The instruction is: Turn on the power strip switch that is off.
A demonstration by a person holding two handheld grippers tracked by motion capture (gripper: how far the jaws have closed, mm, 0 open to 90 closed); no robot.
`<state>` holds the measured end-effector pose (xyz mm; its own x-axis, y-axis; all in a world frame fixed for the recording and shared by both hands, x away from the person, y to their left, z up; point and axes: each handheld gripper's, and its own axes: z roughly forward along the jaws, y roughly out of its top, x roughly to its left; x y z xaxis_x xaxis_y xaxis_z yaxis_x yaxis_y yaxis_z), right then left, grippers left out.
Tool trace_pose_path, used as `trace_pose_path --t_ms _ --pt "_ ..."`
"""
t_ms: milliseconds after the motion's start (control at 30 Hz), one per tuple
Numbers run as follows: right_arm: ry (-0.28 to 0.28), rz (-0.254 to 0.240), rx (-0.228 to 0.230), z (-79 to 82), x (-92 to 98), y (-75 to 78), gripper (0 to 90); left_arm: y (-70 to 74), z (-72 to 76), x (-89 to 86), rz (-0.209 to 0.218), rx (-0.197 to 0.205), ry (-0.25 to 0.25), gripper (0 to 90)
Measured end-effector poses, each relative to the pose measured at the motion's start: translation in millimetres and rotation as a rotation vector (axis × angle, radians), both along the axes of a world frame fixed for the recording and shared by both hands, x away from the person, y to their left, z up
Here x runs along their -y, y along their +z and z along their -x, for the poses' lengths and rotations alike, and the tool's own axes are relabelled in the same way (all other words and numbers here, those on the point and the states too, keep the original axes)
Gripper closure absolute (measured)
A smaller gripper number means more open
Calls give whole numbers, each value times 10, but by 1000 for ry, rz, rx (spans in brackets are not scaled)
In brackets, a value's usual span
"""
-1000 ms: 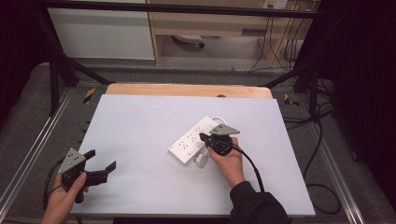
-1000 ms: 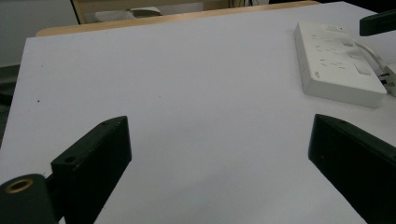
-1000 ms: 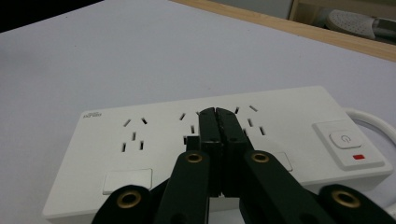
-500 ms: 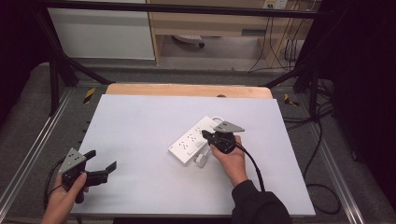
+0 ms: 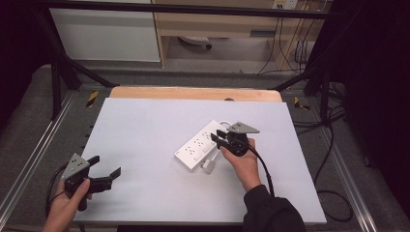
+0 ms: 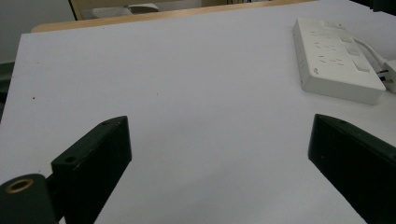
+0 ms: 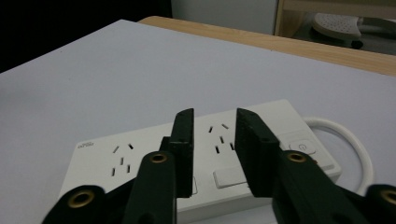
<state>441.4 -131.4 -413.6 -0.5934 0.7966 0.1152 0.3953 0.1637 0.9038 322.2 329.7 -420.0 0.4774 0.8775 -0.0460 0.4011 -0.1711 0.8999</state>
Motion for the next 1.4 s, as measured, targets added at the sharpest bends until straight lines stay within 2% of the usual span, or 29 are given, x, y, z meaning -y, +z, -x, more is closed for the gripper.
trace_pose_path --t_ms 33,67,100,200,400,567,800,1200,1400 --pt "0 0 0 0 0 0 633 0 0 0 0 0 0 62" --pt "-14 -2 -4 -1 23 20 576 -1 0 1 3 -1 -1 62" --pt "-14 -2 -4 -1 23 20 576 -1 -1 0 2 -2 -2 62" --pt "-35 -11 -20 -11 61 42 463 -6 -4 4 2 -7 0 62" --pt "-63 -6 -53 -23 142 72 300 -4 -3 8 5 -7 -1 61" --pt "-67 2 -68 -22 180 85 243 -7 -5 8 4 -11 -1 61" --pt "-68 -3 -74 -1 207 118 104 -4 -1 6 6 -11 0 59" --pt "-93 -26 -61 43 298 192 53 -3 -1 4 7 -10 0 59" --pt "-116 -48 -23 98 378 252 51 -3 -1 5 6 -10 0 59"
